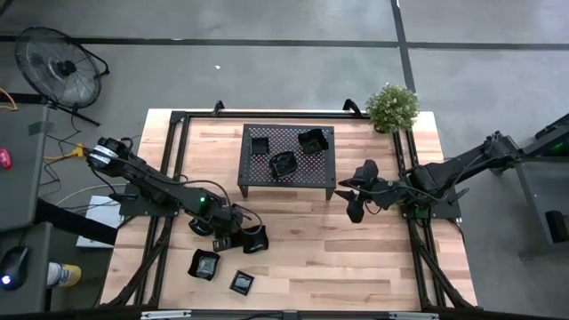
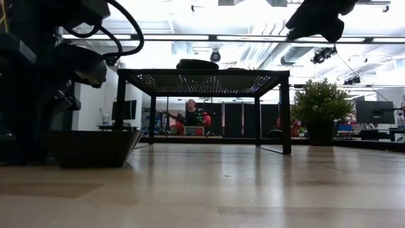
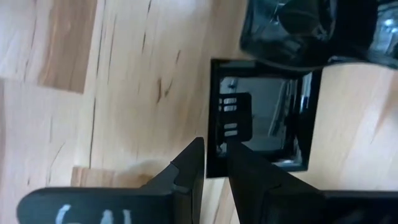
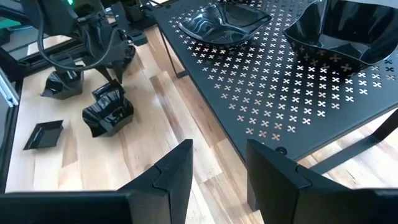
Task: Pick & Place Mini shaped plates
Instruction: Stack the black square plate on top of the black square plates on the shelf
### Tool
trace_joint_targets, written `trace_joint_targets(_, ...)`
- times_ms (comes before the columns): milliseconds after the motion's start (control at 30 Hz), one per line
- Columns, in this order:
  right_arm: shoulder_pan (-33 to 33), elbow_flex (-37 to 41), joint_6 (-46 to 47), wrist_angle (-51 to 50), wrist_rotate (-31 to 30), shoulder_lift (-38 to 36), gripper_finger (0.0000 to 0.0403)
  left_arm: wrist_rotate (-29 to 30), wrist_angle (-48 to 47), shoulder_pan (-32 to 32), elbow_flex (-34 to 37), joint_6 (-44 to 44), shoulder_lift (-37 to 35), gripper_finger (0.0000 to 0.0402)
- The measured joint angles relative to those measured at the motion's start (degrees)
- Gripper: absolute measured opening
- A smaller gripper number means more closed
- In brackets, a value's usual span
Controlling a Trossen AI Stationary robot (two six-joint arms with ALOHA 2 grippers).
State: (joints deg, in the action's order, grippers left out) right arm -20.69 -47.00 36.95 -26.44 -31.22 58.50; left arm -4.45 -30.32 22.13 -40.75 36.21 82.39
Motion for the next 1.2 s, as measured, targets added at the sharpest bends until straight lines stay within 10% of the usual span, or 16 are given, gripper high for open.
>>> trace_joint_targets(1200,0.0,0.02,0.09,0.61,0.1,0.0,0.0142,-0.61,-2.13,0.0,-0.94,3.03,-0.52,0.0)
